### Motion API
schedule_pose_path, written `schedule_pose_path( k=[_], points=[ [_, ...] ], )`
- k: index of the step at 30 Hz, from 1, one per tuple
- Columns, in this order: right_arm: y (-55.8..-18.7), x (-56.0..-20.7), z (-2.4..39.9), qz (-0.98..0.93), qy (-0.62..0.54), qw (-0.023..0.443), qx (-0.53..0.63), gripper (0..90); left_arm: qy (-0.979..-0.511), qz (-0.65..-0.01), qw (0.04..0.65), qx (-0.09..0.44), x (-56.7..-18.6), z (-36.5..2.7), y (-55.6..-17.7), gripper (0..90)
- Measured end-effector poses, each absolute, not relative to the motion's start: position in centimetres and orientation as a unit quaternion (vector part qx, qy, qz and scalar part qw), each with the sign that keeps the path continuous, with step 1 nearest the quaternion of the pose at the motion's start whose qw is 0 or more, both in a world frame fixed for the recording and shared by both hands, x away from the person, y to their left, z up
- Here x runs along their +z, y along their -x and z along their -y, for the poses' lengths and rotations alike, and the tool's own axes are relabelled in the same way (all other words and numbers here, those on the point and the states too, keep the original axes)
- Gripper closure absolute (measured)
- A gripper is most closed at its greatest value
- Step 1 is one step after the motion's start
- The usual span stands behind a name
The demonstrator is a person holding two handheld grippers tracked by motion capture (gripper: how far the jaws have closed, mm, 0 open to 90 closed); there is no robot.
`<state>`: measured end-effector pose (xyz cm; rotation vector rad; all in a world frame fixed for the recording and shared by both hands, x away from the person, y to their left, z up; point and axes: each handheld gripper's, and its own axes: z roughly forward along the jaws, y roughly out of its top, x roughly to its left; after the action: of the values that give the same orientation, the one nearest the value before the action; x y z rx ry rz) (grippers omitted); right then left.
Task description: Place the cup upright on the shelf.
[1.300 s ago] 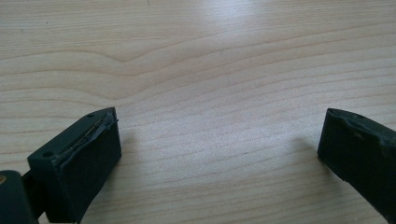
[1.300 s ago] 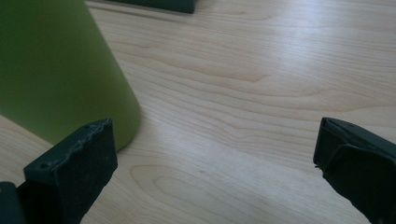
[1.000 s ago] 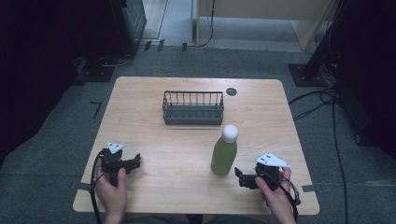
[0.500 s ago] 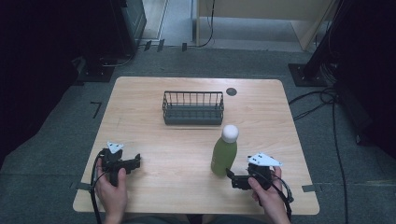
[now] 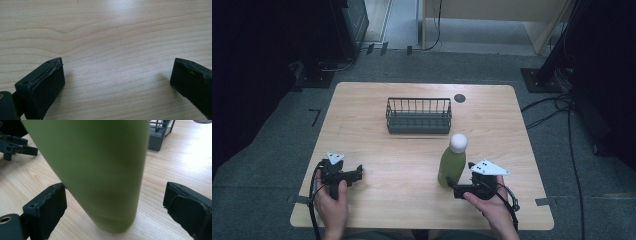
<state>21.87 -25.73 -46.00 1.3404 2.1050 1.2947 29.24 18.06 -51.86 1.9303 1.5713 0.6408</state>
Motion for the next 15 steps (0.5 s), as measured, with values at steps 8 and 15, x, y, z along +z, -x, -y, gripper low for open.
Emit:
schedule_pose_path(
  k=[8, 15],
  points=[
    [-22.7, -45.6, 24.1, -0.742, -0.47, 0.177, 0.444, 11.0, -0.723, -0.584, 0.283, 0.238, -51.9, -18.0, -29.2, 0.1],
    [-23.3, -45.3, 23.6, -0.743, -0.465, 0.171, 0.45, 16.0, -0.723, -0.583, 0.283, 0.238, -51.9, -18.0, -29.2, 0.0]
  ],
)
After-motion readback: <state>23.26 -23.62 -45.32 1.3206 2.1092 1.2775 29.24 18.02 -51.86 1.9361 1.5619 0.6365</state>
